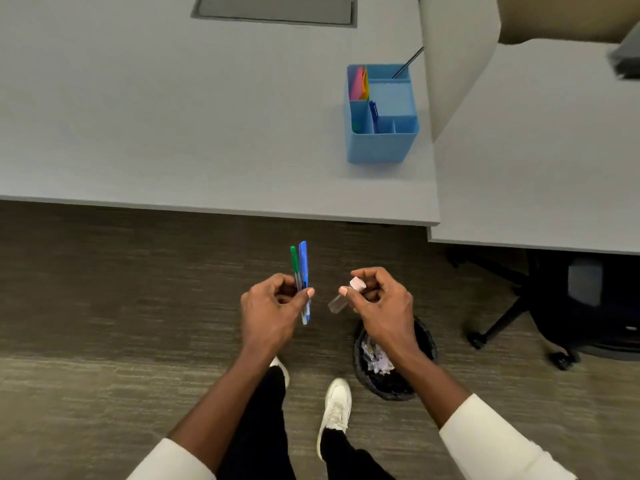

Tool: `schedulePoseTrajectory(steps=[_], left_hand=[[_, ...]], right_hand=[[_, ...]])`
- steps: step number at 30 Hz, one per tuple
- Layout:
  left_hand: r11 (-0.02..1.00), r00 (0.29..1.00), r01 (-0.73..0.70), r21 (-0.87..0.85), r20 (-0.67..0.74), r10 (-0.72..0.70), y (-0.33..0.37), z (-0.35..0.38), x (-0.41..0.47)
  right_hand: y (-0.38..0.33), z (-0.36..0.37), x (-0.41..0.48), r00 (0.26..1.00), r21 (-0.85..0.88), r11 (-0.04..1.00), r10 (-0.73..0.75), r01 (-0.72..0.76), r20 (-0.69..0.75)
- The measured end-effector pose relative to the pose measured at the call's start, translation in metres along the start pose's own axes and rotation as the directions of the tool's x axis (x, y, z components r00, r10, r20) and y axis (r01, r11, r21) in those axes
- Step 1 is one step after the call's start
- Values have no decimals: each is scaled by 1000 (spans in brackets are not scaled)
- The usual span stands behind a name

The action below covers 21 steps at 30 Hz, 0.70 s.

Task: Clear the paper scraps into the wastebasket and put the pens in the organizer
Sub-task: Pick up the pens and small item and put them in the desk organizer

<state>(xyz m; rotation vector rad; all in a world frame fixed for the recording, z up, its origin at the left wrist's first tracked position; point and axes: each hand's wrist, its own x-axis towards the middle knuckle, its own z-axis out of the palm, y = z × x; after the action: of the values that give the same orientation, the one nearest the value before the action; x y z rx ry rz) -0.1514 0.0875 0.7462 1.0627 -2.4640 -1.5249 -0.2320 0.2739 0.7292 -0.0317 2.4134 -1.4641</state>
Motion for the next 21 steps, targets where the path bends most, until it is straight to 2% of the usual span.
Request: schedulePoseTrajectory(steps=[8, 11, 16, 21], left_hand=[[1000, 999, 1, -16, 39, 0, 31, -47, 56], [1000, 994, 3, 13, 105, -5, 44, -66, 90], [991, 976, -122, 59, 188, 109, 69, -85, 145], [980, 954, -198, 26, 236, 186, 112, -77, 182]], right_hand=[[-57, 17, 43, 994, 31, 999, 38, -35, -101], [-84, 24, 63, 987, 33, 999, 47, -42, -153], [-119, 29, 92, 963, 87, 996, 37, -14, -266], [-136, 23, 106, 902, 174, 984, 119, -50, -416]])
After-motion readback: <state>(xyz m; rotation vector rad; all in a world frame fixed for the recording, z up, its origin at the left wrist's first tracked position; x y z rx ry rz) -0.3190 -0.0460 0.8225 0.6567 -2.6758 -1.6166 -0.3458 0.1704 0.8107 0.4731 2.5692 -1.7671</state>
